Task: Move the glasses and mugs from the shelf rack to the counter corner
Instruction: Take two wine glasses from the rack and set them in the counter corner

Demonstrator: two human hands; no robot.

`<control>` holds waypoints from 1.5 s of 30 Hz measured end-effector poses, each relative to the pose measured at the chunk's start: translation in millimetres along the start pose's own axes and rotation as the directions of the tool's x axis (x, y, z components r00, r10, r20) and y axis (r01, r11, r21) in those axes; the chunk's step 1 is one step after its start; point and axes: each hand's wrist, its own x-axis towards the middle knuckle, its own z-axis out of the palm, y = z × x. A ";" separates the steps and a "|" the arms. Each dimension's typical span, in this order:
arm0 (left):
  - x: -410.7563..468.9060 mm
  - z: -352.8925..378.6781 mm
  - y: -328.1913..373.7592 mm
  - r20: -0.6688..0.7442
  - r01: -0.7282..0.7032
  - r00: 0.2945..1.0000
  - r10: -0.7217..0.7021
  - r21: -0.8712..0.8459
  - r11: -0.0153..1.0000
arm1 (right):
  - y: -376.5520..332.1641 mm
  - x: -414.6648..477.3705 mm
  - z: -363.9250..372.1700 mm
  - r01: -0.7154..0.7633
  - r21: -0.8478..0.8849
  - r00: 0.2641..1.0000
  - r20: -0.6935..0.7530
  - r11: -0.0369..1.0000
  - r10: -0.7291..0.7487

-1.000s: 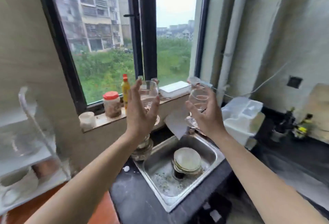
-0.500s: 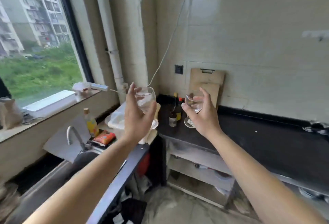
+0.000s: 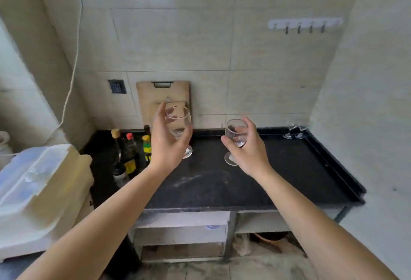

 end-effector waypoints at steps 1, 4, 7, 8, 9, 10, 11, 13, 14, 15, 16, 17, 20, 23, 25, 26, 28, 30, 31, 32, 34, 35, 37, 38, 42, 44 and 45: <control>15.3 23.7 -7.8 0.032 0.006 0.999 -0.005 -0.041 0.999 | 10.7 15.7 -9.0 -0.022 -0.031 0.999 -0.024 0.999 0.022; 61.2 94.4 -23.0 0.167 0.060 0.985 -0.032 -0.163 0.985 | 37.2 62.0 -41.0 -0.098 -0.108 0.989 -0.120 0.989 0.085; 97.7 162.6 -28.9 0.286 0.065 0.958 0.002 -0.225 0.972 | 62.0 97.2 -76.9 -0.152 -0.144 0.967 -0.224 0.978 0.118; 106.1 185.4 -29.1 0.323 0.066 0.946 0.018 -0.248 0.967 | 71.2 105.5 -88.9 -0.173 -0.148 0.954 -0.269 0.974 0.129; 111.6 206.7 -29.1 0.357 0.075 0.934 0.026 -0.268 0.960 | 80.8 111.4 -100.6 -0.197 -0.149 0.939 -0.314 0.969 0.143; 114.9 226.9 -29.1 0.387 0.090 0.922 0.027 -0.283 0.955 | 90.8 115.5 -111.7 -0.225 -0.148 0.921 -0.354 0.963 0.161; 116.8 246.7 -28.7 0.416 0.109 0.909 0.024 -0.295 0.949 | 101.1 118.5 -122.3 -0.257 -0.148 0.903 -0.389 0.955 0.183; 118.8 284.4 -27.3 0.475 0.144 0.880 0.023 -0.313 0.939 | 121.1 123.2 -142.6 -0.310 -0.156 0.874 -0.435 0.938 0.216; 119.4 302.6 -26.5 0.503 0.152 0.864 0.031 -0.318 0.936 | 131.3 126.1 -152.8 -0.327 -0.164 0.864 -0.450 0.931 0.224; 120.1 320.6 -26.1 0.529 0.151 0.847 0.044 -0.319 0.936 | 141.9 130.6 -163.3 -0.338 -0.173 0.857 -0.464 0.925 0.226; 120.7 338.4 -26.0 0.551 0.142 0.833 0.060 -0.317 0.938 | 153.0 136.4 -173.7 -0.348 -0.180 0.850 -0.476 0.920 0.228; 121.3 355.8 -26.6 0.568 0.130 0.820 0.075 -0.312 0.941 | 165.0 143.7 -183.7 -0.357 -0.182 0.843 -0.486 0.916 0.232; 125.7 409.5 -32.2 0.590 0.116 0.804 0.081 -0.288 0.951 | 207.5 175.5 -213.0 -0.370 -0.166 0.831 -0.498 0.914 0.246; 134.9 469.9 -42.2 0.590 0.131 0.806 0.051 -0.261 0.956 | 260.4 219.4 -238.7 -0.365 -0.153 0.841 -0.477 0.918 0.255; 142.0 513.4 -48.3 0.585 0.157 0.811 0.006 -0.228 0.961 | 300.6 251.5 -254.5 -0.367 -0.131 0.852 -0.445 0.921 0.276; 145.7 536.2 -50.1 0.584 0.182 0.812 -0.026 -0.211 0.960 | 320.6 267.3 -262.8 -0.375 -0.117 0.854 -0.429 0.920 0.293; 152.6 579.6 -53.7 0.587 0.224 0.805 -0.085 -0.168 0.960 | 358.1 296.0 -277.7 -0.399 -0.090 0.855 -0.395 0.912 0.335; 157.5 620.0 -60.7 0.593 0.237 0.796 -0.124 -0.115 0.965 | 392.6 321.9 -290.6 -0.418 -0.077 0.862 -0.347 0.905 0.369; 158.9 638.3 -65.2 0.595 0.242 0.791 -0.142 -0.092 0.966 | 408.3 334.3 -296.3 -0.424 -0.075 0.866 -0.323 0.902 0.381; 159.5 655.0 -70.7 0.595 0.256 0.786 -0.165 -0.070 0.964 | 422.7 345.8 -300.8 -0.430 -0.079 0.870 -0.303 0.900 0.389; 157.7 682.7 -83.5 0.595 0.300 0.772 -0.224 -0.032 0.953 | 448.6 363.6 -306.4 -0.439 -0.098 0.875 -0.270 0.893 0.401; 155.7 694.1 -90.6 0.596 0.322 0.762 -0.252 -0.012 0.947 | 460.5 369.5 -307.7 -0.446 -0.114 0.877 -0.253 0.888 0.408; 150.9 714.1 -105.8 0.601 0.339 0.744 -0.293 0.039 0.940 | 483.0 376.9 -307.6 -0.450 -0.160 0.884 -0.220 0.878 0.413; 148.8 723.5 -113.6 0.603 0.341 0.737 -0.306 0.060 0.938 | 494.4 379.4 -306.9 -0.444 -0.187 0.890 -0.206 0.877 0.407; 141.3 758.3 -145.5 0.605 0.393 0.698 -0.382 0.122 0.912 | 543.1 385.7 -298.0 -0.464 -0.224 0.884 -0.184 0.857 0.430; 135.5 775.0 -163.7 0.608 0.409 0.683 -0.404 0.140 0.902 | 564.0 386.8 -290.7 -0.494 -0.198 0.867 -0.177 0.847 0.465; 132.0 783.3 -172.9 0.613 0.413 0.675 -0.412 0.149 0.898 | 573.5 387.2 -286.5 -0.499 -0.160 0.863 -0.180 0.852 0.472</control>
